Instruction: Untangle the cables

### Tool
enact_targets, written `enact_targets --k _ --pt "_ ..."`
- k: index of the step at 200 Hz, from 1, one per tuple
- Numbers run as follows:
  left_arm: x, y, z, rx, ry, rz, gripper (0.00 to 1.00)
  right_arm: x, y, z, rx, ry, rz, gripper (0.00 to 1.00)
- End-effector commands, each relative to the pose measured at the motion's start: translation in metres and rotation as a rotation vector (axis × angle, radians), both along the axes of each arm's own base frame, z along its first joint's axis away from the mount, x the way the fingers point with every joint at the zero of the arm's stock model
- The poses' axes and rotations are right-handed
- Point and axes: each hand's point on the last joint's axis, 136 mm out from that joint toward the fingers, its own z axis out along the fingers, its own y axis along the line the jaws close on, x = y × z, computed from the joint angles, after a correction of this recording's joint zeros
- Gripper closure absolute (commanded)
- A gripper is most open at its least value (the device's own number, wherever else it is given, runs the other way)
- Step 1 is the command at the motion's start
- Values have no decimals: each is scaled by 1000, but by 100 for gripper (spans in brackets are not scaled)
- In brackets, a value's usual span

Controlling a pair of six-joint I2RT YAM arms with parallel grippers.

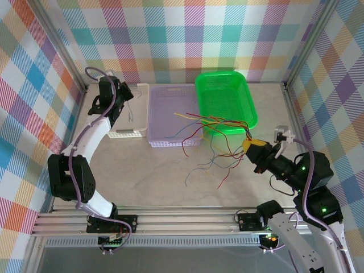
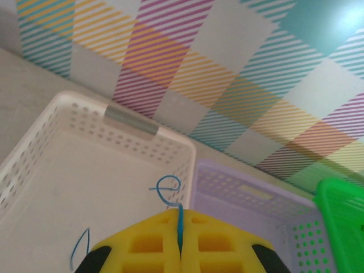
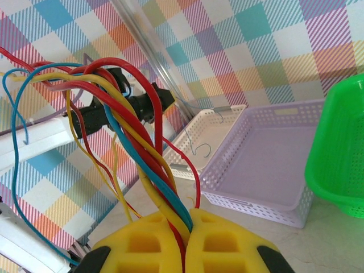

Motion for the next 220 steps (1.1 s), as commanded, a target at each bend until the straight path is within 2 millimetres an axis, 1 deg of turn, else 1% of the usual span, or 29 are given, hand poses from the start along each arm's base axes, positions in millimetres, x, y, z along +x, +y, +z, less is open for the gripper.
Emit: enact_targets --k 1,39,82,93,106,114,132,141,179,182,192,203,220 --pt "0 21 3 -66 -62 88 100 -3 3 15 31 -29 27 100" --pt "1 23 -41 -96 48 123 100 7 10 3 49 19 42 100" --pt "4 21 -80 -126 161 132 100 21 12 -6 47 89 18 100" --pt "5 19 -87 -130 182 121 95 24 13 -10 43 112 17 100" --pt "7 17 -92 -134 204 114 84 27 14 -14 38 135 17 100" --pt "8 14 -94 -140 212 100 81 28 15 -16 36 148 17 100" --pt "10 12 -94 -143 221 92 73 31 15 -21 33 167 10 100" --pt "9 13 -94 -139 227 93 70 32 16 -24 33 175 9 100" --pt "5 17 -78 -140 234 123 60 37 16 -36 18 221 1 100" --pt "4 18 -75 -140 233 126 59 38 16 -36 17 223 -2 100" --pt "0 19 -68 -151 226 138 50 40 15 -41 8 240 -13 100" --pt "-5 18 -52 -178 205 140 40 43 15 -46 -1 255 -24 100" --pt "-16 11 -24 -245 160 119 32 47 14 -53 -16 275 -39 100"
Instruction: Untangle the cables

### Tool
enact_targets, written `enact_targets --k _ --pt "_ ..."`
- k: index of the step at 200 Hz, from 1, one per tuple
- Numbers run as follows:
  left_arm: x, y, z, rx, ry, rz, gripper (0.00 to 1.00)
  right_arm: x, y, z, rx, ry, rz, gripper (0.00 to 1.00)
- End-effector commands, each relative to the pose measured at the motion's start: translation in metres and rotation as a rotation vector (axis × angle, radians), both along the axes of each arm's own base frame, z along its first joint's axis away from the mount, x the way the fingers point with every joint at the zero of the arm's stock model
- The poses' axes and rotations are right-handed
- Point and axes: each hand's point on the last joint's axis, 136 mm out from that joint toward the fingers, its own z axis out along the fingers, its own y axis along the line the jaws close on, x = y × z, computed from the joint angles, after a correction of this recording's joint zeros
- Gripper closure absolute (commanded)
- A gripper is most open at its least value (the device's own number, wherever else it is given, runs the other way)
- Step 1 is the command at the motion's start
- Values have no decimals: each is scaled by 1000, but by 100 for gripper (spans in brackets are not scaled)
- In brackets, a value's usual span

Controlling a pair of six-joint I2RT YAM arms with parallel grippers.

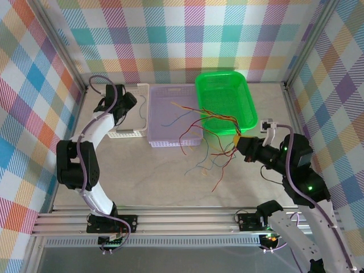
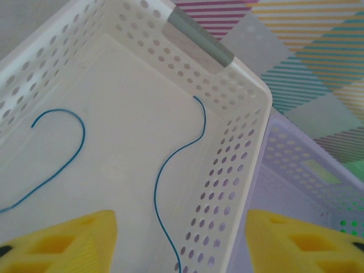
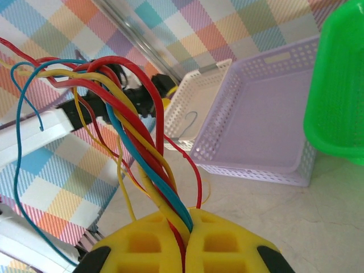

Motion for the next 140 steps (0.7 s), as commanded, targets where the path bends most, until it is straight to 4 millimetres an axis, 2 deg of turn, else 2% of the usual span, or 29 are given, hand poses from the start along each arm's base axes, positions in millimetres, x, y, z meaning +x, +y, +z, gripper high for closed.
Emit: enact_targets --k 1,33,63,108,140 --pt "-16 2 63 -77 -100 23 32 8 -2 -12 -18 31 -30 100" --pt "-54 -15 109 -239 -191 -6 26 13 -2 -18 -22 40 -37 100" --pt "-104 -49 134 -313 -251 -112 23 19 1 -27 -22 60 -34 100" --pt "-167 -123 146 -380 -331 -411 21 23 6 -35 -20 85 -24 100" --pt "-211 -186 161 -453 -399 -676 19 24 8 -39 -16 100 -17 100"
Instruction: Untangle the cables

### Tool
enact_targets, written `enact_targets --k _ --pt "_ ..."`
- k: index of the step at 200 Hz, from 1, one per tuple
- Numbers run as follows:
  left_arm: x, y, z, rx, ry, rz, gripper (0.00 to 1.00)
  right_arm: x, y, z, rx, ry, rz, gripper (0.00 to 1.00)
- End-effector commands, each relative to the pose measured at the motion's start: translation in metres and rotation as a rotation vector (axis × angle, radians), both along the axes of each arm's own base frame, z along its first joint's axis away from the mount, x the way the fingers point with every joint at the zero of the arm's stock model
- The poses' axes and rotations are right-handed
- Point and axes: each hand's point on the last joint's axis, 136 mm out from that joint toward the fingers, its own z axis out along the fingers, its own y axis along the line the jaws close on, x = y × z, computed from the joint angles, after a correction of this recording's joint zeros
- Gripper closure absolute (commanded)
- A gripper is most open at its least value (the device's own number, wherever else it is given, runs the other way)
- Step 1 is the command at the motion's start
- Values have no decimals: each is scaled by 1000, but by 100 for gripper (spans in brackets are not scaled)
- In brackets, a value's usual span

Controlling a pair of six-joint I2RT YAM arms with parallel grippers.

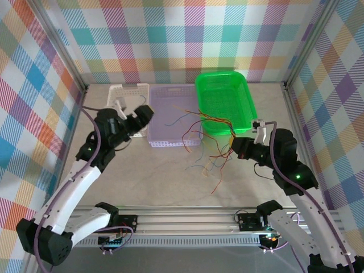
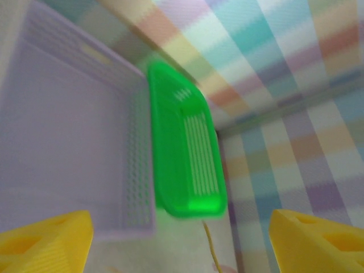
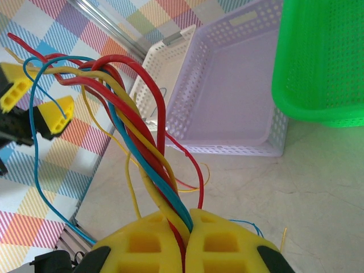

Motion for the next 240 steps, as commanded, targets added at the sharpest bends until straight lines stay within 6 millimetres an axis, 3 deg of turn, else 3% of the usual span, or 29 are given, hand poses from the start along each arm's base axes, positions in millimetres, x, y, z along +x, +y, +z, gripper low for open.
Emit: enact_targets --k 1,29,63,123,170,187,201,226,240 --pt "-29 -42 30 -80 -123 -190 19 2 4 10 37 -31 10 100" --pt "-58 -79 34 -80 -161 -314 18 3 7 8 40 -20 20 100" --pt "-73 -116 26 -48 -155 -412 18 3 11 6 41 -5 31 100" --pt "-81 -156 17 -10 -155 -494 20 3 19 4 39 4 58 100" --pt "-85 -172 26 -17 -180 -519 23 3 27 -1 31 19 78 100" --pt "-86 -176 27 -10 -182 -527 32 2 29 -2 26 20 83 100" --pt "-85 -177 25 2 -181 -528 52 2 30 -2 22 18 87 100" --pt "-85 -173 22 35 -183 -515 73 1 28 -2 12 14 82 100" --pt "-85 -171 21 51 -183 -513 91 0 27 -4 9 18 80 100"
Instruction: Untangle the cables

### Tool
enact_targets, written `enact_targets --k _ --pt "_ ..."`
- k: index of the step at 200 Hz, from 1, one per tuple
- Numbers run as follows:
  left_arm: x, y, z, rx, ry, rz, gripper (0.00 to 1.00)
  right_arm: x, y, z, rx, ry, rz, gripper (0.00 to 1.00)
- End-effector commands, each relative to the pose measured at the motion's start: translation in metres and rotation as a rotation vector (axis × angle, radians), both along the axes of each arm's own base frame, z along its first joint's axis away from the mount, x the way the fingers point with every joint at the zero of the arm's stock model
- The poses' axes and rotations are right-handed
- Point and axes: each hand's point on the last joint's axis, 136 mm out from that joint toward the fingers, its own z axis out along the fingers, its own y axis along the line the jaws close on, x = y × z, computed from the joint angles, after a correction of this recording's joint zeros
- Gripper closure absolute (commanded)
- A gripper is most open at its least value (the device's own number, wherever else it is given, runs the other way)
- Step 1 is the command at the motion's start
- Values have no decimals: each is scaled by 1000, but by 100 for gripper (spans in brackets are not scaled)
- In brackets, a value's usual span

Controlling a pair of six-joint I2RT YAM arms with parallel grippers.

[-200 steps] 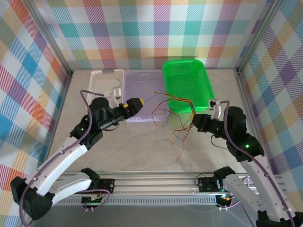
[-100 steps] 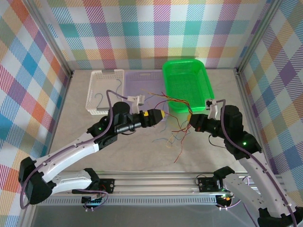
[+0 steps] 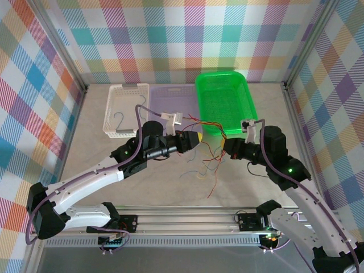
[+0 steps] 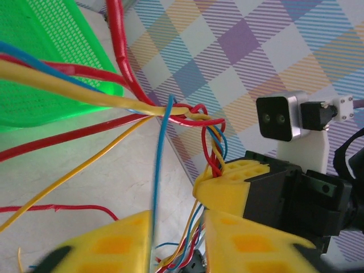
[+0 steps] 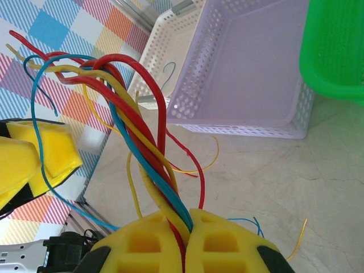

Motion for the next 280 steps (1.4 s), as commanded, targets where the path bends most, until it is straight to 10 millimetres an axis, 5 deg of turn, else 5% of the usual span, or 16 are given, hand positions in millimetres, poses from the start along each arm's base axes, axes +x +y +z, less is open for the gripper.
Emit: enact_targets --k 1,6,73,150,176,228,280 --pt "-1 2 15 5 -50 7 93 0 1 9 16 -35 -1 100" --pt "0 3 14 14 -51 12 100 0 1 8 15 -34 0 100" --pt "14 47 29 107 -93 172 100 1 -11 -37 -92 28 -43 100" --pt "26 60 49 29 -50 211 100 12 -22 -103 -252 93 -74 100" --pt "28 57 50 20 -38 207 100 15 -20 -114 -263 100 -65 79" --pt "32 42 36 21 9 172 100 16 -11 -107 -217 45 -27 57" --pt "34 41 45 21 -7 174 100 22 -5 -114 -213 45 -9 41"
